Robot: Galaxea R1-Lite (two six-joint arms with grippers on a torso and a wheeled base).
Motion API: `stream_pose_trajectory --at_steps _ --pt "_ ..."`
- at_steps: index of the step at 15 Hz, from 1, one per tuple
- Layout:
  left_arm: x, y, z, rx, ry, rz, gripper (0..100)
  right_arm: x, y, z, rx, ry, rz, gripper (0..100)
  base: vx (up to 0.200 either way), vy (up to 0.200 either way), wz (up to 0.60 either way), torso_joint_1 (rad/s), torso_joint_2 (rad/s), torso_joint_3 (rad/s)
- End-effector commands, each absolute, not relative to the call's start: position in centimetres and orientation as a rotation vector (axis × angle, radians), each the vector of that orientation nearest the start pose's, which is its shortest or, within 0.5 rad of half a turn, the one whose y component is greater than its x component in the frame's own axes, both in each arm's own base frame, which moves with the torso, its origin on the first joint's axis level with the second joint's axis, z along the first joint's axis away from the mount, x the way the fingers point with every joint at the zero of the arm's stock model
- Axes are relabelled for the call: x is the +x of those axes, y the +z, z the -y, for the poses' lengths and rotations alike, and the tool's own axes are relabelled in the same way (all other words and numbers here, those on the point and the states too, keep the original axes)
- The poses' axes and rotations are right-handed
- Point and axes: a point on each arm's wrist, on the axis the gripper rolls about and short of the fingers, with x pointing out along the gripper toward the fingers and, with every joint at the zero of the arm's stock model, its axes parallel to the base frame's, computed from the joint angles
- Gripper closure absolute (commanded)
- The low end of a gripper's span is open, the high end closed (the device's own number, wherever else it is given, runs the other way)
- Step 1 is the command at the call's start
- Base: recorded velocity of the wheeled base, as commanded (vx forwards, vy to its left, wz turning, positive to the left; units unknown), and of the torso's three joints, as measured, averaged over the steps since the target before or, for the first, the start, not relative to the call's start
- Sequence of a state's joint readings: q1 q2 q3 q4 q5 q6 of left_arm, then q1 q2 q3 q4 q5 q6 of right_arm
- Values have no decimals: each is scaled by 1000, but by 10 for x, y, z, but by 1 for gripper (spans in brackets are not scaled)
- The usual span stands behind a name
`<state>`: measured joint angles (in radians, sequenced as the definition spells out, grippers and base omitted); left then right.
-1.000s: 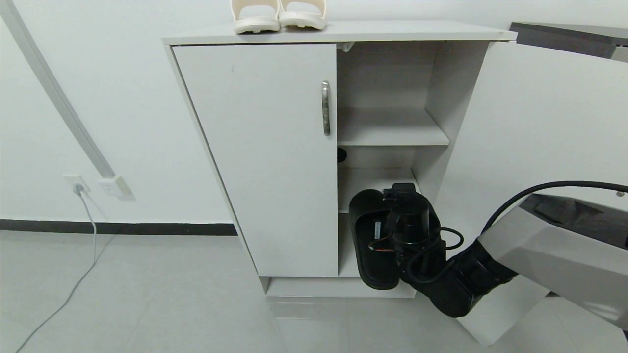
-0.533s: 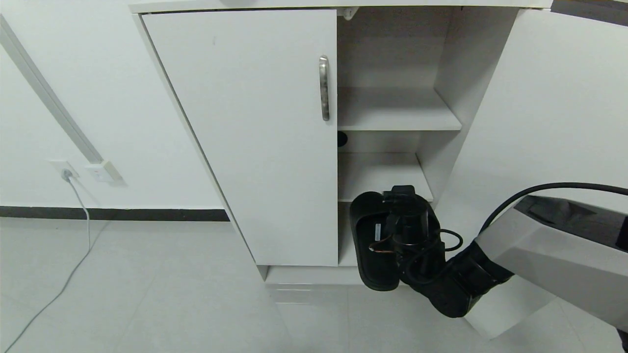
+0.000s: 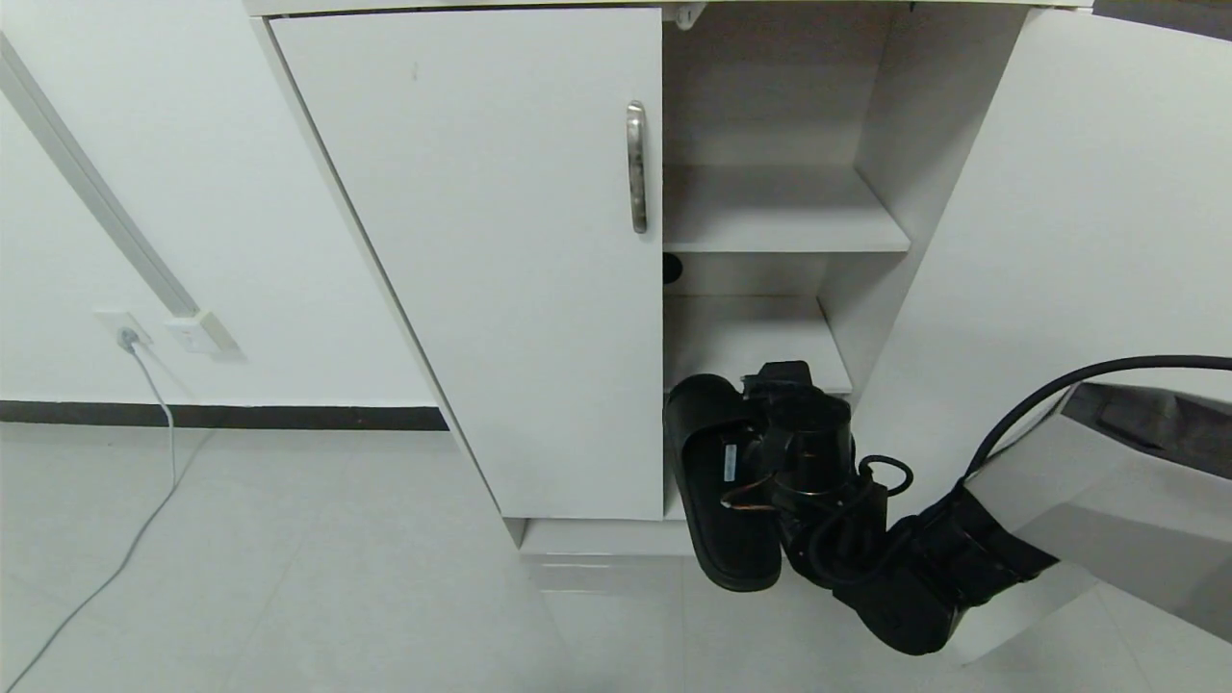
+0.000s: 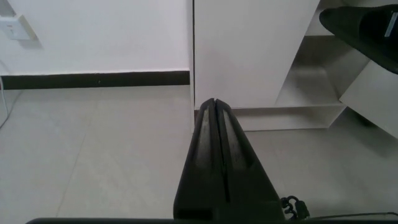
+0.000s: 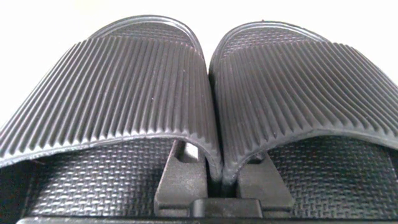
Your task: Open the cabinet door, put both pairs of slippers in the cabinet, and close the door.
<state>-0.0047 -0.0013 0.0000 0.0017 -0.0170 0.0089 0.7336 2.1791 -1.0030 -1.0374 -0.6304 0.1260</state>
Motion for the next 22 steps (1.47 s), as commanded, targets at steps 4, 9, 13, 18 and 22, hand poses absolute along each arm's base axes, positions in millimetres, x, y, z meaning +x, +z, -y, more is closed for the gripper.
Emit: stream_pose_trajectory --at_steps 4,9,13,18,22 --pt "-23 75 0 9 -21 -1 100 306 104 -265 43 108 -108 100 0 -150 0 4 -1 3" --pt "-23 75 0 9 -21 -1 100 328 78 -283 31 89 -118 100 0 0 0 0 0 0" --pt "-23 75 0 9 -21 -1 100 357 71 -291 41 35 -104 100 0 0 0 0 0 0" --pt "-23 75 0 9 -21 -1 100 373 66 -287 38 -28 -103 100 0 0 0 0 0 0" --pt "-23 75 0 9 -21 -1 100 375 69 -283 41 -50 -96 100 50 0 0 1 1 -1"
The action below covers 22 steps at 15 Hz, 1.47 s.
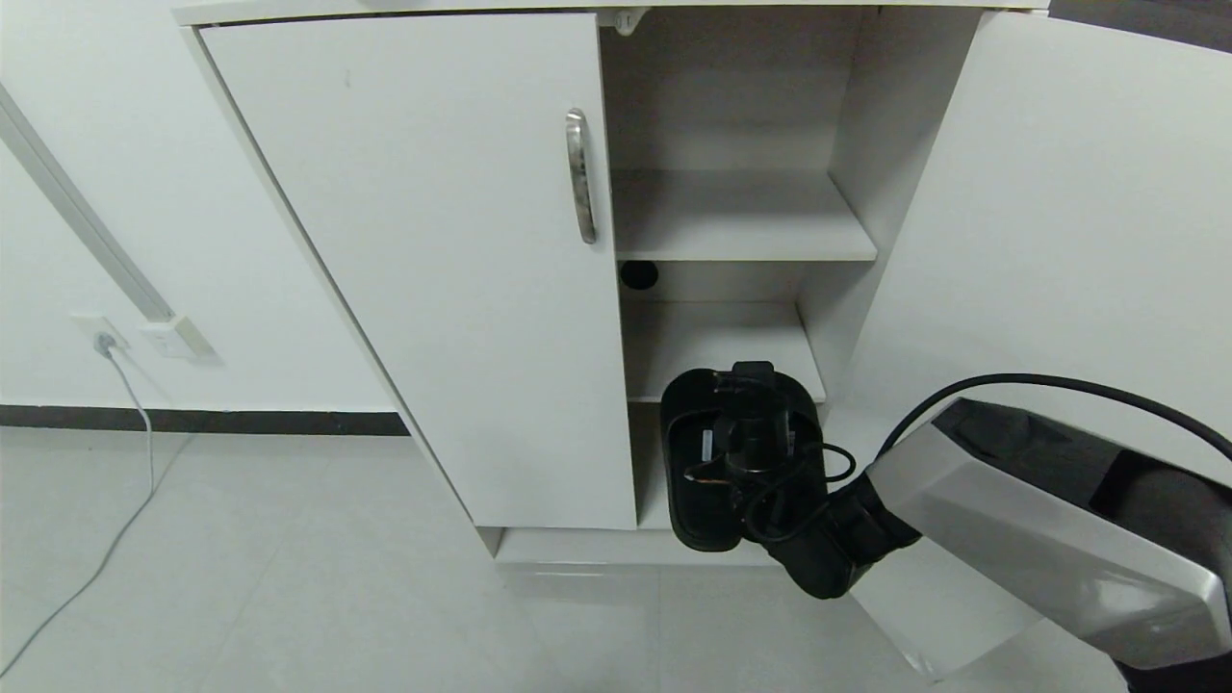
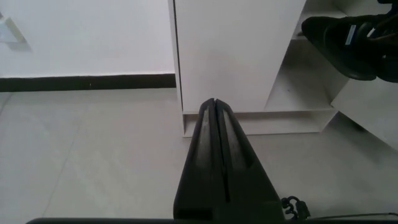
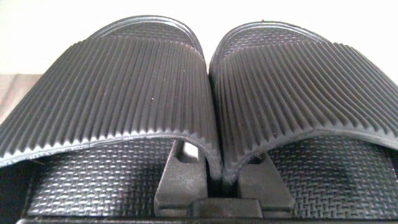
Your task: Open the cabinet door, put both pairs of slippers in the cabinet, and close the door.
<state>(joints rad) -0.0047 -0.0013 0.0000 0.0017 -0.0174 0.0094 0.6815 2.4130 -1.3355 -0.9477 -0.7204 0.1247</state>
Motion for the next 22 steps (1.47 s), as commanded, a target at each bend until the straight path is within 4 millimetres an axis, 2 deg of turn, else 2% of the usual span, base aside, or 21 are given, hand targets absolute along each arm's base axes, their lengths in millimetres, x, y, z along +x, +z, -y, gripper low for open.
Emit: stream_pose_trajectory --at_steps 1,8,13,16,22 --pt "-23 75 0 11 -23 -1 100 376 70 -282 42 -55 -92 100 200 0 0 2 -2 -2" --pt "-23 75 0 11 -21 -1 100 375 73 -282 41 -54 -89 100 200 0 0 3 -1 4" --pt "-23 75 0 9 -21 -1 100 374 61 -284 20 -49 -111 100 0 0 0 0 0 0" --pt "-23 75 0 8 -21 -1 100 382 54 -290 20 -49 -110 100 0 0 0 0 0 0" --pt "-23 75 0 8 -21 -1 100 402 73 -286 35 -74 -95 100 0 0 0 0 0 0"
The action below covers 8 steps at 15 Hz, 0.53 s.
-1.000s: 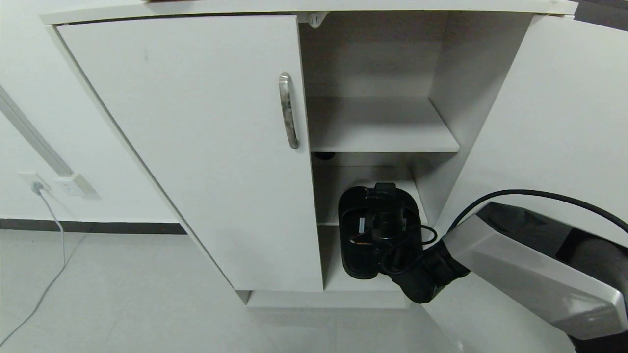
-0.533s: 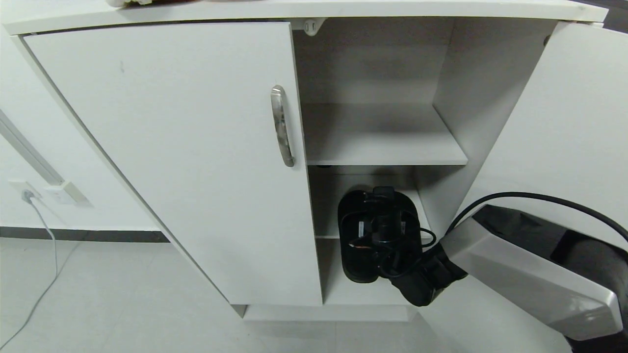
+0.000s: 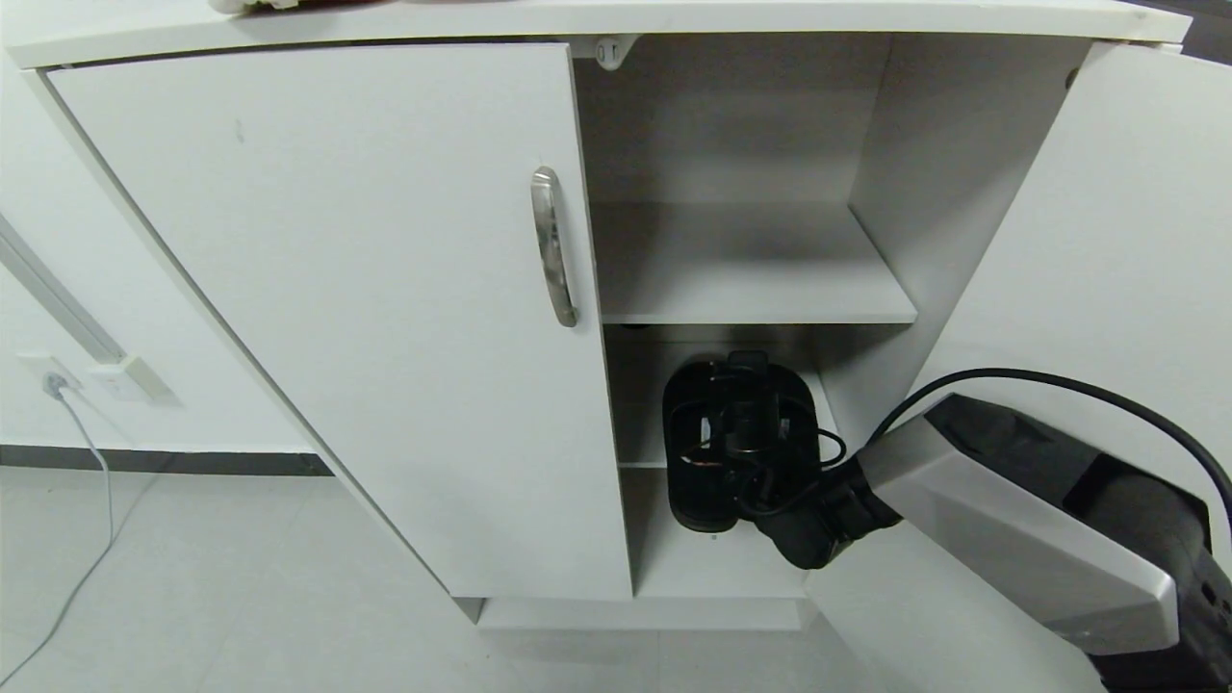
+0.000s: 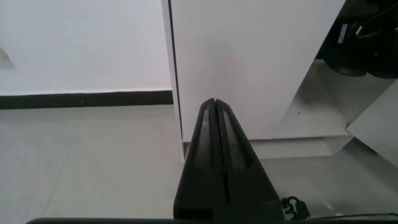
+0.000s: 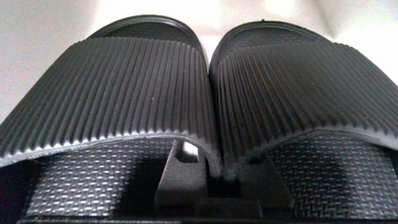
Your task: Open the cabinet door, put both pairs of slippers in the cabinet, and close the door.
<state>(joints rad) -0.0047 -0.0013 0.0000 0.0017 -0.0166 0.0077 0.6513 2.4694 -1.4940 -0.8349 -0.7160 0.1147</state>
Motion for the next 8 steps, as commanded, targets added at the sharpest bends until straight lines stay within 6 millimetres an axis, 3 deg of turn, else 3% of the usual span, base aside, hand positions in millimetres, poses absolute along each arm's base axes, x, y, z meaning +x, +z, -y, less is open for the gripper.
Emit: stream_pose_trajectory --at_steps 1,8 --pt "-23 75 0 8 -21 -1 100 406 76 -285 32 -81 -98 100 0 0 0 0 0 0" --pt "-23 75 0 8 -20 -1 100 434 74 -287 28 -79 -87 100 0 0 0 0 0 0"
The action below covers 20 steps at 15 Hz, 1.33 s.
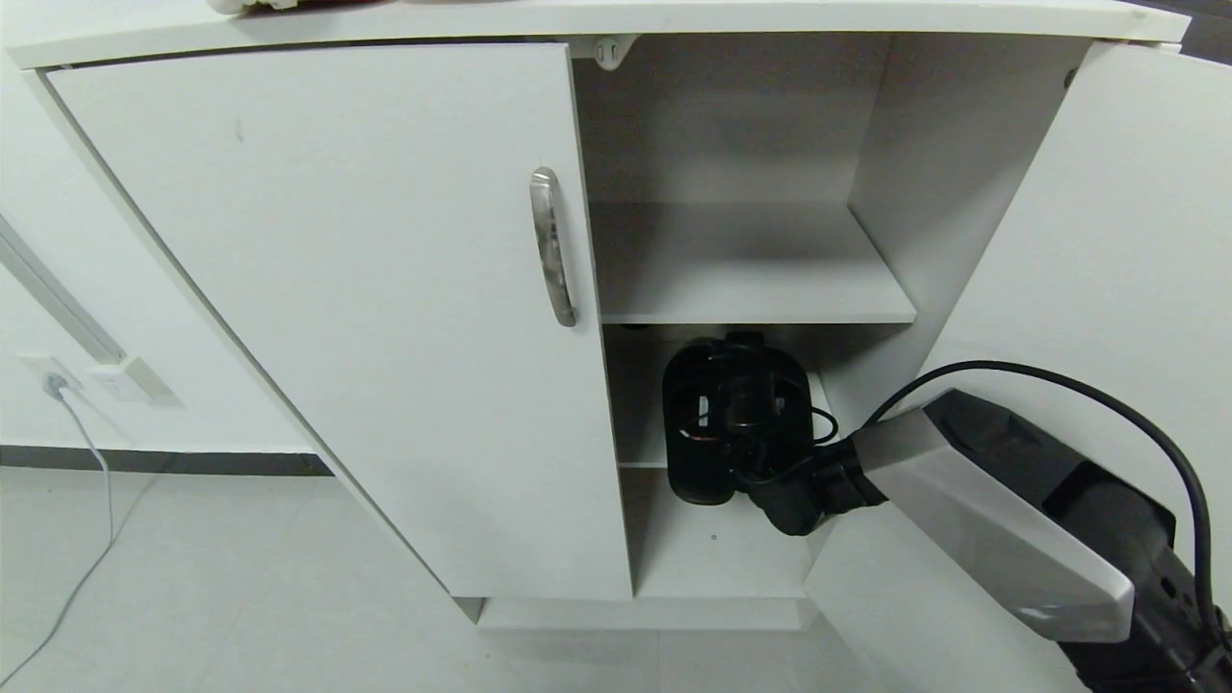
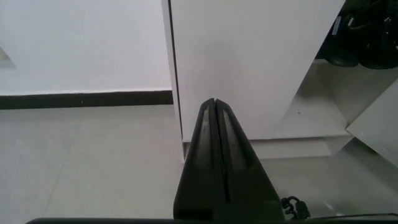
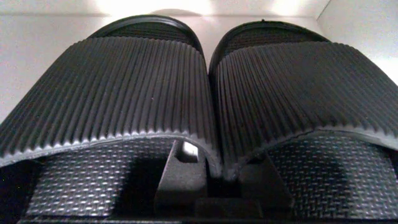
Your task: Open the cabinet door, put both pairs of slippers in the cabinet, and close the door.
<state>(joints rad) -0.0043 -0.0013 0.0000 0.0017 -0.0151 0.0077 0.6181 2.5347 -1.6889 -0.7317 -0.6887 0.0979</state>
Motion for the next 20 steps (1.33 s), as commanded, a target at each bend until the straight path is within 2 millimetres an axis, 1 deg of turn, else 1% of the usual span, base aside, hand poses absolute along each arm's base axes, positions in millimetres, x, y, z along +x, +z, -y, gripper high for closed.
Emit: stream_pose_trajectory --at_steps 1,4,7,13,17,18,20 --pt "-23 75 0 8 -14 -1 100 437 79 -286 36 -82 -77 100 0 0 0 0 0 0" --pt "-23 75 0 6 11 -2 100 439 85 -288 42 -66 -71 100 0 0 0 0 0 0" --pt "-23 75 -1 6 17 -2 100 446 77 -290 39 -70 -74 100 0 0 0 0 0 0" --pt "-23 75 -1 8 17 -2 100 450 76 -289 38 -76 -76 100 0 0 0 0 0 0" --pt "-23 75 -1 8 17 -2 100 455 70 -287 38 -83 -77 100 0 0 0 0 0 0" --pt "-23 75 -1 8 17 -2 100 456 71 -287 34 -85 -82 0 0 0 0 0 0 0" --pt "-23 75 -1 8 17 -2 100 457 70 -285 29 -89 -89 0 0 0 0 0 0 0"
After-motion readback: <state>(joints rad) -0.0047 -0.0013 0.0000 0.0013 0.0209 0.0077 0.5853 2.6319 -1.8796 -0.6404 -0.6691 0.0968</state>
